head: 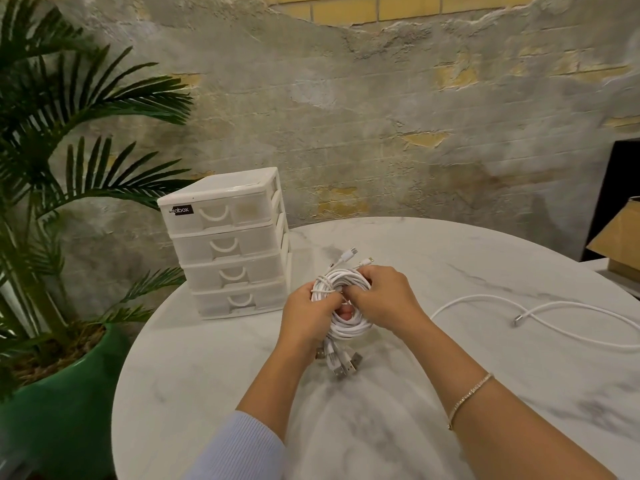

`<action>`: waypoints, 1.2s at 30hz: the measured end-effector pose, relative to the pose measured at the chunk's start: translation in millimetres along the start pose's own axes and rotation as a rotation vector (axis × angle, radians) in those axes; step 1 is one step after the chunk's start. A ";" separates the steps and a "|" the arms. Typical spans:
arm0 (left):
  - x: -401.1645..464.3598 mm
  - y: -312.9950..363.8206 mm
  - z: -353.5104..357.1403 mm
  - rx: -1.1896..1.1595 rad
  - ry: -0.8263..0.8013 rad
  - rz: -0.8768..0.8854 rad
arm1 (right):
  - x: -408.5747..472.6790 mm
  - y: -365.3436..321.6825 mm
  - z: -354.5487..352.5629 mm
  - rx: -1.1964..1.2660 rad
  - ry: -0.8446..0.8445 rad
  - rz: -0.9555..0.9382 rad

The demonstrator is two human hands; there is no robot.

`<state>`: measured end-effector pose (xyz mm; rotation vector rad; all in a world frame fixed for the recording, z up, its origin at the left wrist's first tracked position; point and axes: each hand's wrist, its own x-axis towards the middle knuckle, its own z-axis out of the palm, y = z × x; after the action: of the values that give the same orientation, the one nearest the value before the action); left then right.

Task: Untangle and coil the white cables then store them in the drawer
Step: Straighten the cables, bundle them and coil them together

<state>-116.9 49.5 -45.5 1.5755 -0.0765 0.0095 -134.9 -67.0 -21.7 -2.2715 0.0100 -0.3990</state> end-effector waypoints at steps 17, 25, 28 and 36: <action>-1.0 2.1 -1.5 -0.001 -0.075 -0.013 | 5.2 6.0 1.0 0.135 -0.098 0.059; -2.5 3.4 -0.6 0.117 -0.126 -0.011 | 6.6 9.8 1.6 0.151 -0.060 0.065; -3.1 4.4 -0.4 0.121 -0.123 0.001 | 7.5 9.0 2.7 0.130 -0.007 0.054; 1.3 0.4 -1.8 0.150 -0.012 0.075 | 10.5 14.3 3.4 0.306 0.045 0.090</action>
<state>-115.5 51.3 -45.0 1.7218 -0.1473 0.0663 -122.3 -75.6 -31.3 -1.9528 0.0697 -0.3765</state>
